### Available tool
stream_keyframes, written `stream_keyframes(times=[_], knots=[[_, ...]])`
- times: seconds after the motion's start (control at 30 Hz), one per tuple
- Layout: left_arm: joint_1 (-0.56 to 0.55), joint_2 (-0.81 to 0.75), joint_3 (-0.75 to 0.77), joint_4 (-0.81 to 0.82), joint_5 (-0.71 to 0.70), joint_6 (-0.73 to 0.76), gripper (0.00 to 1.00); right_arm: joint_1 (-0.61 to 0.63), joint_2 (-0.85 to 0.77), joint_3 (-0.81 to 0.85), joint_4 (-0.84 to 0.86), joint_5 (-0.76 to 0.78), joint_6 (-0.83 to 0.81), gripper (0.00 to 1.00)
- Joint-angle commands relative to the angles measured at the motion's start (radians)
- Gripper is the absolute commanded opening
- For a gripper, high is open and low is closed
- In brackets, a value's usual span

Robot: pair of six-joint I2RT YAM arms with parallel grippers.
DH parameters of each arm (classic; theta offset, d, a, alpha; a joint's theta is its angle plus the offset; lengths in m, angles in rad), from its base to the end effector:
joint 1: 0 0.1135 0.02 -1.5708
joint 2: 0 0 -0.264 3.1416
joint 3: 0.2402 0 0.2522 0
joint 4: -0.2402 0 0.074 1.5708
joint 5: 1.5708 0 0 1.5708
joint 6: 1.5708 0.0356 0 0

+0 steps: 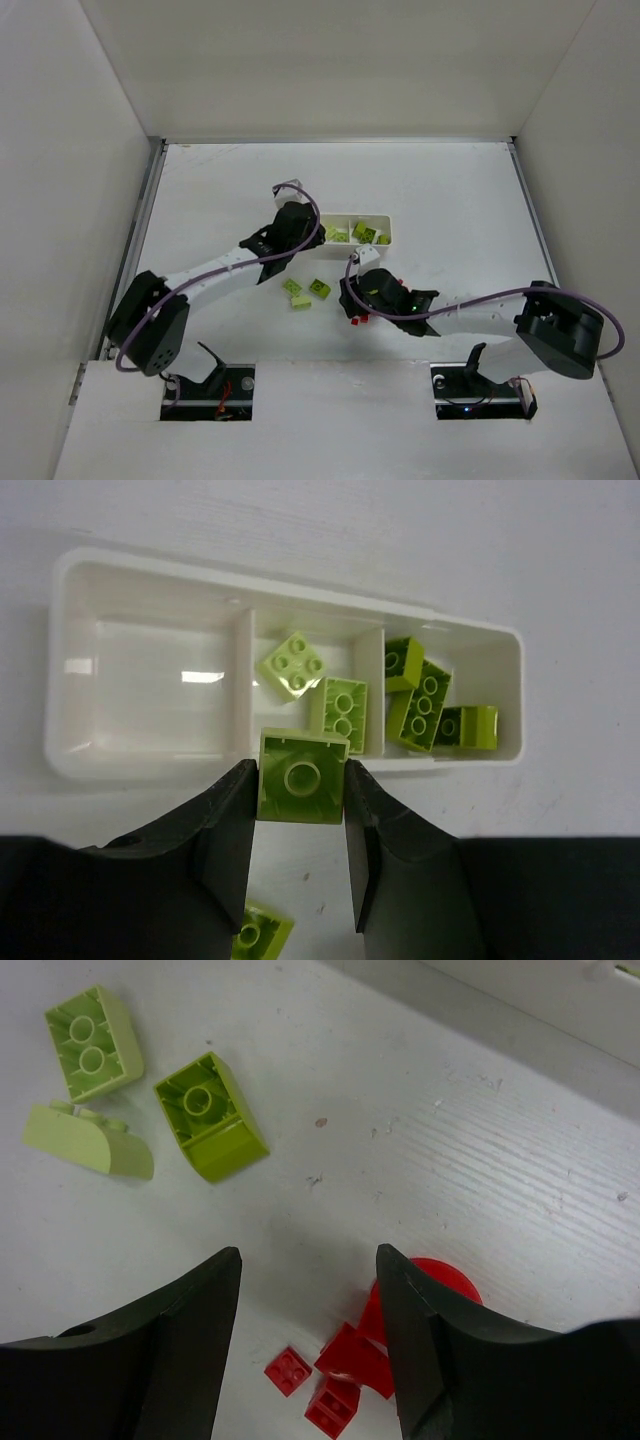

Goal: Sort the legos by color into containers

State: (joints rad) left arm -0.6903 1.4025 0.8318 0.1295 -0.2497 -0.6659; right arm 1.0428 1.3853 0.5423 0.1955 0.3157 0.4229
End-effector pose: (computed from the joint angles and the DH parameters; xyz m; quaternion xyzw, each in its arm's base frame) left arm 0.2465 -0.1922 0.2456 -0.0564 0.8389 -0.2512 0.4796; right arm 0.1431 0.2234 0.1649 -0.2030 0.8634 0.1897 0.4211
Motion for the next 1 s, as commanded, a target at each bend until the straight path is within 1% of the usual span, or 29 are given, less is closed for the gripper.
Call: stream_keyframes(times=[0.0,0.13,0.27,0.33,0.4,0.43,0.57,0.6,0.77,0.8,0.87,0.97], knots=[[0.001,0.088,0.102,0.108,0.032,0.017,0.22,0.007,-0.031,-0.025,0.084,0.006,0.033,0.62],[-0.002,0.188,0.176,0.120,0.044,0.022,0.25,-0.002,-0.039,-0.033,0.104,-0.006,0.037,0.62],[0.001,0.243,0.205,0.116,0.047,0.014,0.42,0.001,-0.022,-0.031,0.111,-0.006,0.036,0.68],[0.004,0.242,0.201,0.116,0.047,0.014,0.49,0.001,-0.008,-0.022,0.110,-0.006,0.030,0.70],[0.005,0.219,0.179,0.121,0.043,0.015,0.53,0.001,-0.003,-0.016,0.114,-0.003,0.020,0.72],[0.007,0.204,0.168,0.121,0.040,0.020,0.53,0.001,0.001,-0.016,0.117,-0.006,0.020,0.72],[0.030,0.095,0.081,0.122,0.021,0.028,0.51,0.001,0.063,0.021,0.122,-0.007,0.008,0.72],[0.048,-0.004,-0.010,0.124,-0.006,0.022,0.49,0.007,0.110,0.057,0.105,0.000,-0.002,0.72],[0.079,-0.230,-0.216,0.096,-0.020,0.011,0.48,0.013,0.207,0.143,0.070,0.002,-0.026,0.72],[0.079,-0.241,-0.226,0.091,-0.022,0.009,0.48,0.013,0.213,0.149,0.067,0.002,-0.026,0.72],[0.078,-0.371,-0.319,0.015,-0.029,-0.007,0.47,0.012,0.259,0.195,0.064,-0.007,-0.039,0.72],[0.065,-0.480,-0.397,-0.039,-0.042,-0.014,0.47,0.012,0.308,0.240,0.061,-0.006,-0.065,0.71]])
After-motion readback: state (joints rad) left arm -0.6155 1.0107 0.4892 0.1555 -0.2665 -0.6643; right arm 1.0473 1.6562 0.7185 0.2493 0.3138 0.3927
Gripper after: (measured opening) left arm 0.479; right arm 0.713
